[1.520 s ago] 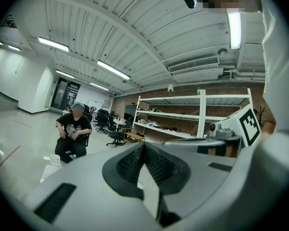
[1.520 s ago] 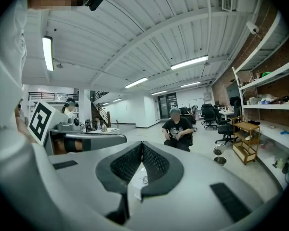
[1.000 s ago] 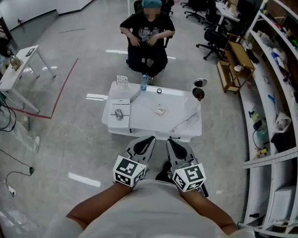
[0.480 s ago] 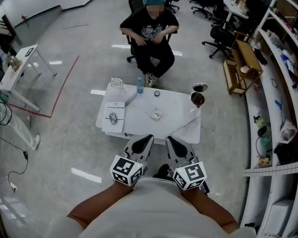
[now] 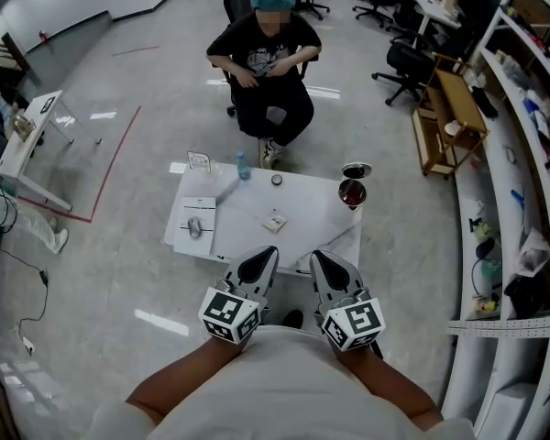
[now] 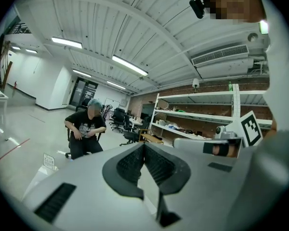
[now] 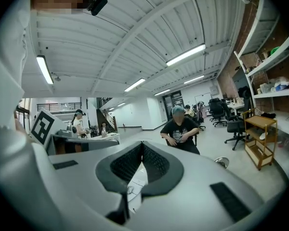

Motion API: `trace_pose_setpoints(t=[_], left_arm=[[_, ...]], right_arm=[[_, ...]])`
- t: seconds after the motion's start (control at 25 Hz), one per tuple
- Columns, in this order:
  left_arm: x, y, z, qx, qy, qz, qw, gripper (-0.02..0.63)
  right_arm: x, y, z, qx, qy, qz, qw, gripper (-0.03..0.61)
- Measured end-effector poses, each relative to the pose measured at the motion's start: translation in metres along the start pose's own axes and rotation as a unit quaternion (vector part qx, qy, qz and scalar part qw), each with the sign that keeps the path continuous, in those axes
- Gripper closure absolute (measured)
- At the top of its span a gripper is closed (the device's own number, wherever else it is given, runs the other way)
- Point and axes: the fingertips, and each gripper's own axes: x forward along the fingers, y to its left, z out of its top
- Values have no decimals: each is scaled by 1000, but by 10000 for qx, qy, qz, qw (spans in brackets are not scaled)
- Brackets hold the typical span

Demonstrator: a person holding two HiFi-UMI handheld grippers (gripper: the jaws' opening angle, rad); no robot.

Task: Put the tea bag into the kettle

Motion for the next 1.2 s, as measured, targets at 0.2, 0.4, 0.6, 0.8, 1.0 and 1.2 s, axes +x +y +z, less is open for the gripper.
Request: trace_pose_setpoints(t=[0.2,0.4,0.6,0.8,1.0,1.2], left_arm=[[20,12,1,-114,43,85,9999,603],[45,25,8,-171,72,-55,9998,603],[64,46,11,-48,152,-181,9997,604],[76,90,22,-342,164,-145,9992,603],[89,131,40,-141,151,-308,9993,603],[95,170,53,-127,171,-483,9986,604]], right_arm=[[10,-21,-1,80,43,-54,9999,568],[28,-37,4,67,62,-186,9998,569],[55,-37,13,-192,39,-173,9997,569],[97,-38,12,-169,138,-214,9995,568],[148,-34,15,-15,208,-276,9994,568],[190,-29,18,-88,245,-418,9988,568]])
